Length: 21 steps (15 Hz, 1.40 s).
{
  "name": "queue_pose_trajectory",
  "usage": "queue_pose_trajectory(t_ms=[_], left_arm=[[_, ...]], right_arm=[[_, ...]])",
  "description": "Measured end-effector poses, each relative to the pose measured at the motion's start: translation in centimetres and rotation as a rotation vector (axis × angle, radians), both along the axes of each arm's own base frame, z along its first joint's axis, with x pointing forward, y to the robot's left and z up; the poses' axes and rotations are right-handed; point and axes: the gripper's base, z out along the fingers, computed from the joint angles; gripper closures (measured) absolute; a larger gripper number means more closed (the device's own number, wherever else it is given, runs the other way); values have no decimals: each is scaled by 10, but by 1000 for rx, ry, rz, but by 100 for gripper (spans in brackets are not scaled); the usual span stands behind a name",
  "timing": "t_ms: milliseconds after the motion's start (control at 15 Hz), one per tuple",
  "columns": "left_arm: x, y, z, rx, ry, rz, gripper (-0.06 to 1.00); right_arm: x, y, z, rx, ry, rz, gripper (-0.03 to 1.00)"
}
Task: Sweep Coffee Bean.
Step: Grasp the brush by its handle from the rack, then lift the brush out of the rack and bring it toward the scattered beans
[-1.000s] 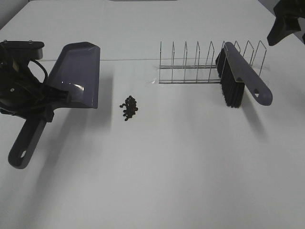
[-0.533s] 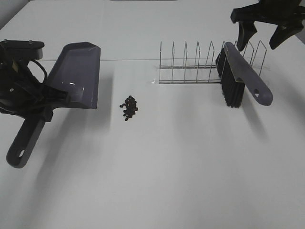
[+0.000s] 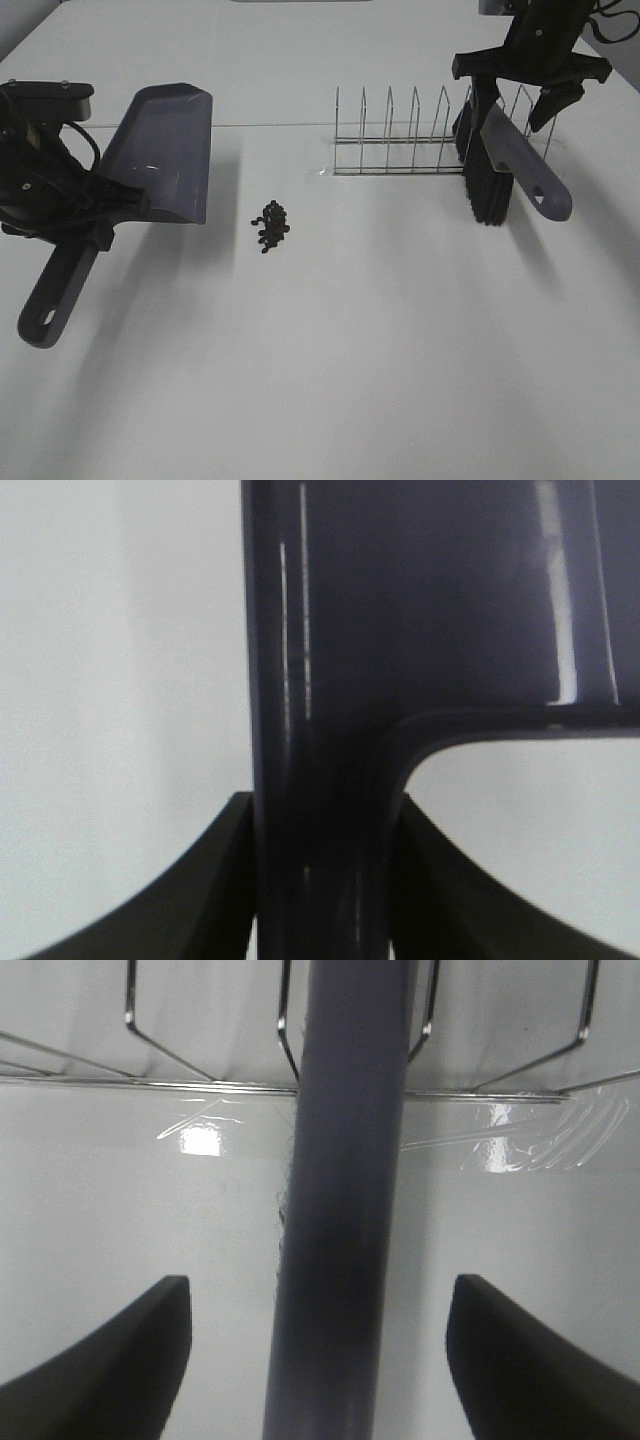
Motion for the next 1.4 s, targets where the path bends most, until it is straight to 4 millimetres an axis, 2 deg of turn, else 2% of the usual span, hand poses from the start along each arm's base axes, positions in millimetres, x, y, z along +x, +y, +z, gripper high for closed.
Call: queue_pose_trajectory(t_ms=[200,333,467,533,867,1000,1133,1200,1267,1400], left_arm=[[0,0,0,0,-1,0,58],[0,0,0,0,-1,0,58],[0,0,0,0,-1,0,58],[0,0,0,0,-1,0,58],[0,0,0,0,0,0,58],[0,0,0,1,2,0,58],[0,0,0,1,2,0,58],[0,0,0,1,2,0,58],[0,0,0,1,2,0,58],[0,0,0,1,4,0,58]], right_arm=[[7,0,-25,-12,23,-22,31],[9,-2,-33,-38,27,-29,36],[11,-3,-39,-45,30,-47,47],[12,-2,-44,-35,38,-49,60],[12,-1,-38,-25,43,-52,61],[14,-1,-21,-21,5,-54,61],[14,-3,16,-21,-88,-58,61],[9,-3,39,-15,-135,-64,61],[6,-4,51,-10,-159,-66,61],[-7,-3,92,29,-232,-69,61]])
